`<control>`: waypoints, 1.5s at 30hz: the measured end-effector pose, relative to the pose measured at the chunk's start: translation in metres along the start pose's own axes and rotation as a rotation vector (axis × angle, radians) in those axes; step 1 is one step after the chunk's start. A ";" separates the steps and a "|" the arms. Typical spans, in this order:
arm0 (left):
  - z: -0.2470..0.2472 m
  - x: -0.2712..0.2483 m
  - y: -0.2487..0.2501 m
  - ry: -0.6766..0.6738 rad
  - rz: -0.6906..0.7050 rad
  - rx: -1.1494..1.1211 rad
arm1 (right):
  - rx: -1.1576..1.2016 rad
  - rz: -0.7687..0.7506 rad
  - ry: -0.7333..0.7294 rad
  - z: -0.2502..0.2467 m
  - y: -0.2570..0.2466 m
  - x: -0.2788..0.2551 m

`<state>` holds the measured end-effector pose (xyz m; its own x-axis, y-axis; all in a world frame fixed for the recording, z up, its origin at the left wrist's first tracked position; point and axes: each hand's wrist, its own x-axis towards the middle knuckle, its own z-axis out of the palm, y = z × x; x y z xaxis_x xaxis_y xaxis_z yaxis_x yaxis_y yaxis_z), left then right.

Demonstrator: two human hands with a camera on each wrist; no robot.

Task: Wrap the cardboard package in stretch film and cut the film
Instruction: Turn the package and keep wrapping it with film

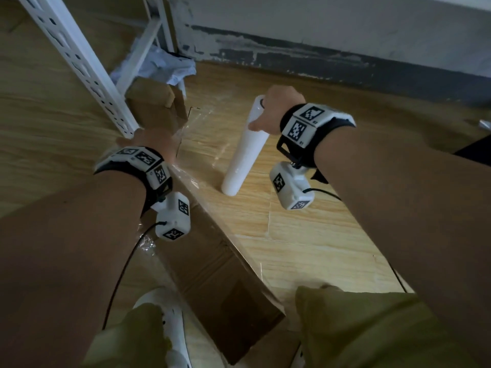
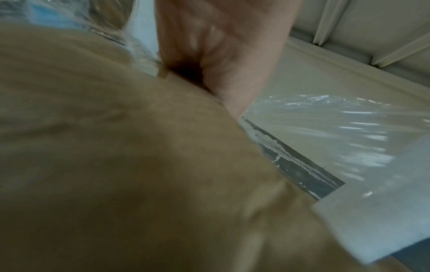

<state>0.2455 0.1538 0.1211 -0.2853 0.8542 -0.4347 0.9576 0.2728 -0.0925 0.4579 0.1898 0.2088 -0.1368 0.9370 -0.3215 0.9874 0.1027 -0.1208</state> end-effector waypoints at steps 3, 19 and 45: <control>0.000 -0.005 0.002 0.013 -0.008 -0.002 | -0.064 0.001 0.025 -0.007 0.008 -0.001; -0.035 -0.034 -0.033 -0.249 0.299 -0.462 | -0.058 -0.007 -0.046 -0.009 -0.017 -0.011; -0.021 -0.042 -0.048 -0.170 0.142 -0.138 | 0.079 0.089 0.201 -0.018 -0.002 -0.011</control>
<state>0.2109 0.1140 0.1625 -0.1265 0.8046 -0.5801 0.9699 0.2231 0.0978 0.4587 0.1856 0.2291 -0.0230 0.9897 -0.1414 0.9844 -0.0023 -0.1759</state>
